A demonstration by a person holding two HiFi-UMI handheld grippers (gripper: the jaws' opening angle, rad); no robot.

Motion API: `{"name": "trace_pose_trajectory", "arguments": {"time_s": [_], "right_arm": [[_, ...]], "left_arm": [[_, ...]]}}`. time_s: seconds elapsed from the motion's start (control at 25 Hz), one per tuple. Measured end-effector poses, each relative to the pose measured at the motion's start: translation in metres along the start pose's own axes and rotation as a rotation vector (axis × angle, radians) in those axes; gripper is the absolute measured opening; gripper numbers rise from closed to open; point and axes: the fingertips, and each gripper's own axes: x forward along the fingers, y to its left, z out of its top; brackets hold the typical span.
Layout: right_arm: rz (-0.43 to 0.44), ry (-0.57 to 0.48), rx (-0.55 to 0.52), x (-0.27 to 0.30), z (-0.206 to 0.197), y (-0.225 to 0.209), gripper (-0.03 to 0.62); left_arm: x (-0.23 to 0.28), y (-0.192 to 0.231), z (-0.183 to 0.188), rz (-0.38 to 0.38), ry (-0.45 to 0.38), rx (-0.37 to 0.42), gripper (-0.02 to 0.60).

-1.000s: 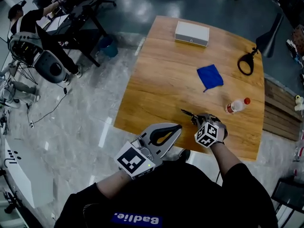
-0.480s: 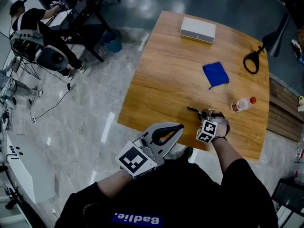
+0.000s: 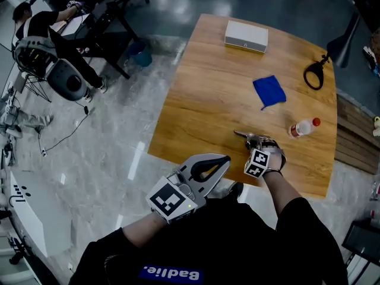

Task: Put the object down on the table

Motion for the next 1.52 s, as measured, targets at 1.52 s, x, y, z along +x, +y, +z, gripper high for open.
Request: {"name": "trace_pose_trajectory", "arguments": {"time_s": [1.52], "right_arm": [[0.202,-1.118,1.017,-0.320,0.066,-0.076,0.036]], "left_arm": [[0.038,-0.050,0.013,-0.205,-0.037,0.055,0.008]]}}
